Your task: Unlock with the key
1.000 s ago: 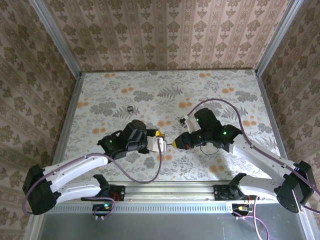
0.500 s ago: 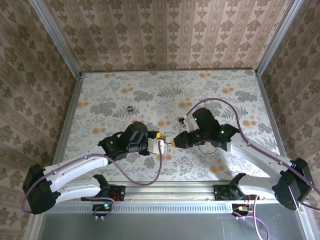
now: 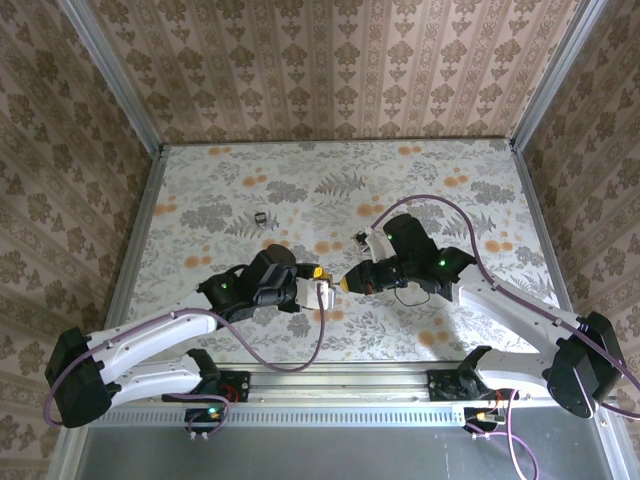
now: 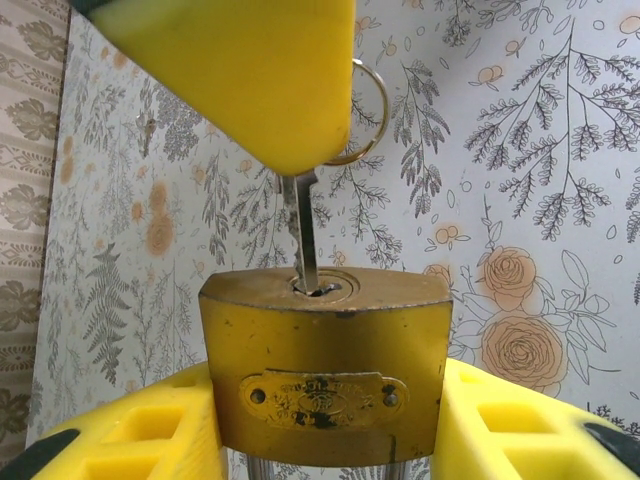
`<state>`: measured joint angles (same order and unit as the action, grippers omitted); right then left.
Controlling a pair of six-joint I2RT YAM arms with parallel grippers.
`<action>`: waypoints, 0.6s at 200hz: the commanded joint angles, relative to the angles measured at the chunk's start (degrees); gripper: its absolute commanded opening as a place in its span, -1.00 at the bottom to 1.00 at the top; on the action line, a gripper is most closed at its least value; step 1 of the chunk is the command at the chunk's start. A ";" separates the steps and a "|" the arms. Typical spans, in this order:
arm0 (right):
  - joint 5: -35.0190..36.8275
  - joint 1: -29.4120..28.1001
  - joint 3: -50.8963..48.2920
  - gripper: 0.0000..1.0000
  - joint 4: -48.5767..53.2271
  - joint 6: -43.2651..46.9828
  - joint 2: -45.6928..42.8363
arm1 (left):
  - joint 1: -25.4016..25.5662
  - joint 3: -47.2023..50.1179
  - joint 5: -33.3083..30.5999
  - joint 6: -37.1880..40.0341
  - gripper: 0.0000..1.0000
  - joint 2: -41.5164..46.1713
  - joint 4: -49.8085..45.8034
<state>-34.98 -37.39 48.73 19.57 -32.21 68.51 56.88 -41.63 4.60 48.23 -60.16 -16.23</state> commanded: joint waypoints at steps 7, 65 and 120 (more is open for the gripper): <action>0.12 -0.32 1.21 -1.00 -1.16 -0.99 0.73 | 0.43 -0.21 0.76 -1.20 -0.70 0.04 3.66; 0.09 -0.73 1.37 -1.00 -1.81 -1.40 1.36 | 0.56 -0.47 0.58 -2.34 -0.70 0.04 4.42; 0.61 -1.20 1.24 -1.00 -1.73 -1.70 1.56 | 0.57 -0.56 0.32 -3.14 -0.70 -0.40 4.85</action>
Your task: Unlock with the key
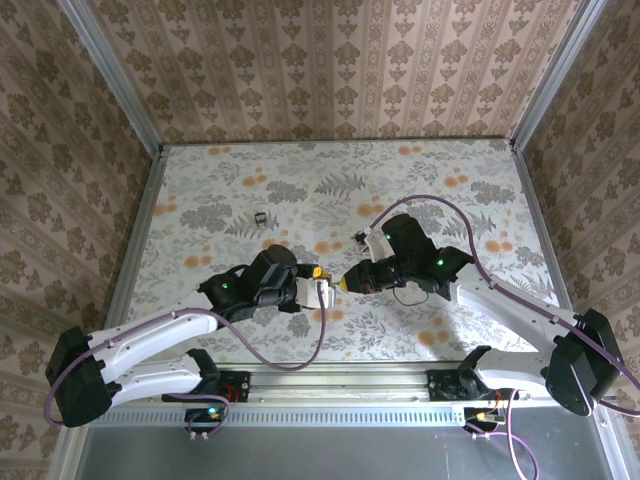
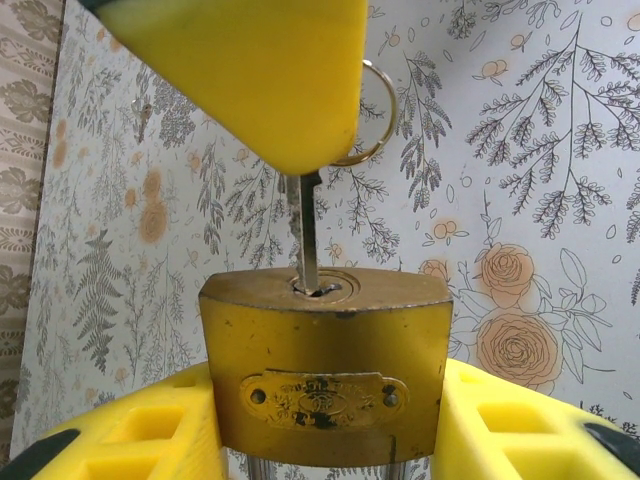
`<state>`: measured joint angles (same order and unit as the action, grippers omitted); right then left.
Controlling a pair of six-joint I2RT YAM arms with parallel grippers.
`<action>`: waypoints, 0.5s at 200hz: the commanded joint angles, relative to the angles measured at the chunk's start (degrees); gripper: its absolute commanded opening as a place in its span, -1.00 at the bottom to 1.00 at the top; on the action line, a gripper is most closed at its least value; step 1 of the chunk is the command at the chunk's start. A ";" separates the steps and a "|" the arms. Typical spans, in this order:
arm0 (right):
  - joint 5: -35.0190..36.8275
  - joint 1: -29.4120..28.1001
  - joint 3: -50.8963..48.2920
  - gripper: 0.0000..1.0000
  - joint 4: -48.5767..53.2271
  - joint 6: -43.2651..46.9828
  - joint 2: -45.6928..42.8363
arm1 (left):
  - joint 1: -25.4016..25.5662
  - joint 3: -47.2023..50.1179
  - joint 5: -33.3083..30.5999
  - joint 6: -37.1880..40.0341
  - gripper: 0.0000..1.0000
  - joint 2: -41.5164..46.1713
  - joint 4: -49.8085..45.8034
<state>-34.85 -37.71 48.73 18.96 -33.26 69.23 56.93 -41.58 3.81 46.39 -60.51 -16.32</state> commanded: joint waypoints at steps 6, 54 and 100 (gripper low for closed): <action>0.52 -0.84 1.13 -1.00 -1.27 -0.75 0.85 | 0.53 -0.63 1.11 -1.37 -0.70 -0.09 5.02; 0.64 -1.11 1.10 -1.00 -1.55 -1.19 1.41 | 0.45 -0.69 0.65 -1.57 -0.70 -0.57 5.17; 1.05 -1.46 1.80 -1.00 -1.72 -1.85 3.05 | 1.19 -1.13 -0.39 -2.05 -0.72 -1.53 5.49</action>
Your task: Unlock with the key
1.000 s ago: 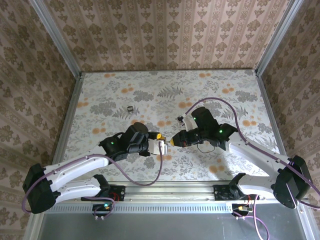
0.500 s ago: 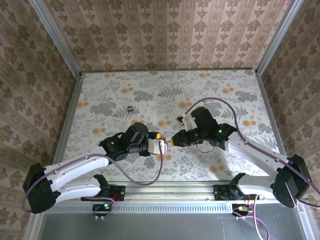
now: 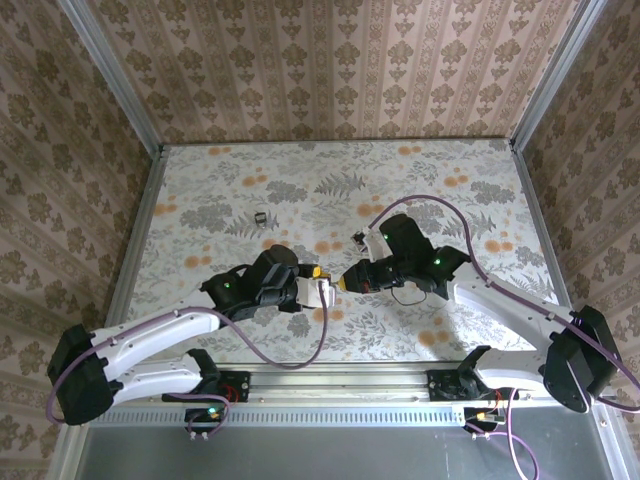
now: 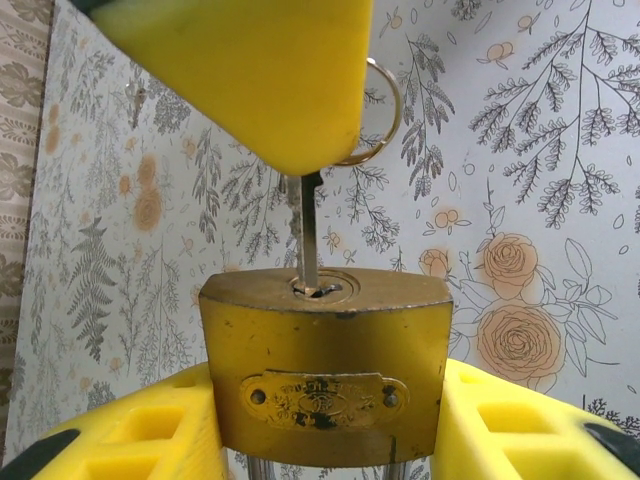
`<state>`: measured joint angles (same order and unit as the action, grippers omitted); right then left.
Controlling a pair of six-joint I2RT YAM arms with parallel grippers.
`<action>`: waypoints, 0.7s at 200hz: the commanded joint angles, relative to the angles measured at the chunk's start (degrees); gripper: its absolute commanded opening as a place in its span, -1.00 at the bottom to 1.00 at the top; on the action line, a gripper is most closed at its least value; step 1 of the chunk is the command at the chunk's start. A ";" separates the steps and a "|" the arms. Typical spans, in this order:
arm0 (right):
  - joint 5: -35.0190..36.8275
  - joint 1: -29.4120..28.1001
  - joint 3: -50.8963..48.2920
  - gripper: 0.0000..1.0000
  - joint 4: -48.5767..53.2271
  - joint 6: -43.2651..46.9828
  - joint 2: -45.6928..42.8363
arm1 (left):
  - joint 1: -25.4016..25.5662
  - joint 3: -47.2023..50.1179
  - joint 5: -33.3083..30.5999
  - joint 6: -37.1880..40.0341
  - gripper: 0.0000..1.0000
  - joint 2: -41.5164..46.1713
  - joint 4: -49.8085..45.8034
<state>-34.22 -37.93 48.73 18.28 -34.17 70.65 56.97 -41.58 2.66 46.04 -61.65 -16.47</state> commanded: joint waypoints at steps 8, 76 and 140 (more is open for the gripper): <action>0.62 -1.40 2.02 -1.00 -1.06 -1.12 1.81 | 1.13 -1.13 1.01 -2.00 -0.72 -0.32 5.96; 1.11 -2.01 2.60 -1.00 -1.82 -2.49 3.57 | 1.95 -0.34 1.90 -5.27 -0.76 -0.40 10.43; -0.36 -1.53 3.67 -1.00 2.24 4.59 2.48 | 0.55 0.08 6.90 -8.67 -0.80 1.35 9.29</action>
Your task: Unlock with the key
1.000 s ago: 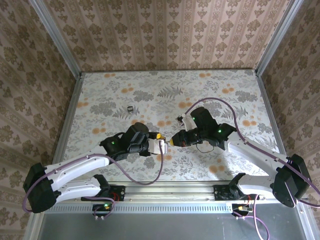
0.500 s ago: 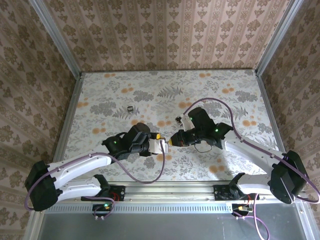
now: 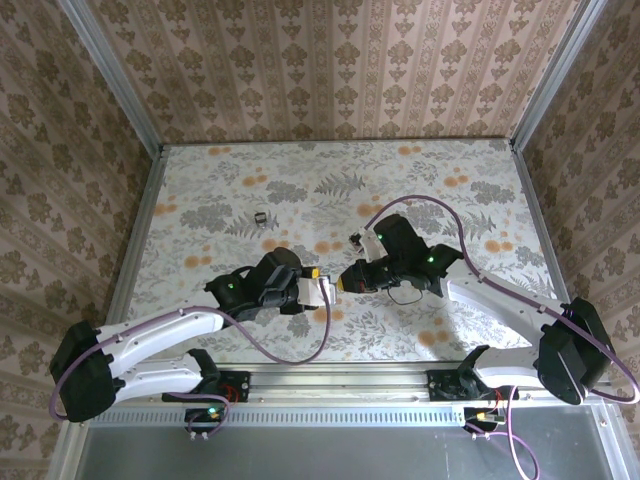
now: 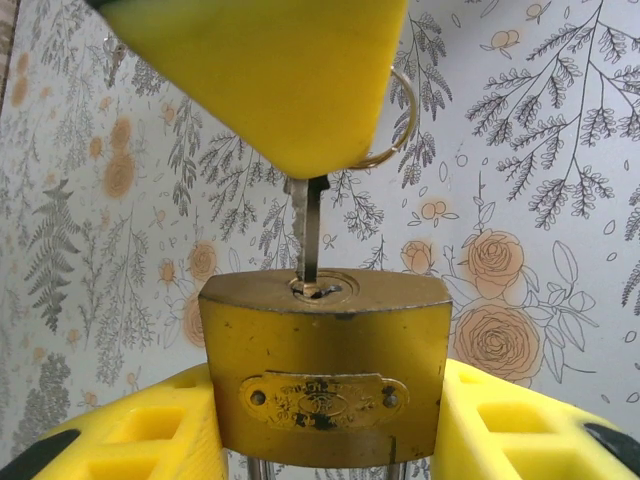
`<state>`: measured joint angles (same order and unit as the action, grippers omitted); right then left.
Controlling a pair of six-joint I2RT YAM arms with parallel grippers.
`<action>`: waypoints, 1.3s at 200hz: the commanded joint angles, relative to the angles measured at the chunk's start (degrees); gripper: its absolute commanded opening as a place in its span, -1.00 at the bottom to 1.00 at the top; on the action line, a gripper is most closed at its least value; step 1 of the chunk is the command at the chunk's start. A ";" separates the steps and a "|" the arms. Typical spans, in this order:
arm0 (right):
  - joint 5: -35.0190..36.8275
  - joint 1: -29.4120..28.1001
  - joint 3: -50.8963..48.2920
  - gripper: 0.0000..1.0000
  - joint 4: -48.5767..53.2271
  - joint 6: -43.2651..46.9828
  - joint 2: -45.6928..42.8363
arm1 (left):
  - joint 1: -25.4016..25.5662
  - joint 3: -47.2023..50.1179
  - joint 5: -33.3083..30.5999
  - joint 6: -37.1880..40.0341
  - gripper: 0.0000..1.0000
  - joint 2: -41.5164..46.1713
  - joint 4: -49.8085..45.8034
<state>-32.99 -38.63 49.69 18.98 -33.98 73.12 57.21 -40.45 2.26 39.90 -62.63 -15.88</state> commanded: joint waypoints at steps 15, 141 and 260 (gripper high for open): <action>-1.74 -0.83 3.51 -1.00 3.35 6.38 0.37 | -0.28 -0.87 8.47 -3.17 -0.81 2.84 8.70; 4.00 -1.14 4.00 -1.00 8.02 16.50 -1.78 | -2.38 -1.77 9.96 -5.58 -0.93 0.25 8.81; 13.57 7.61 -1.26 -1.00 14.59 8.62 -11.44 | -3.20 -4.89 7.07 6.67 -0.94 -16.72 -2.11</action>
<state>-19.64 -30.92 50.02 32.18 -24.23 63.02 55.07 -41.85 7.62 42.26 -78.39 -16.88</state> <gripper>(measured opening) 0.058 0.442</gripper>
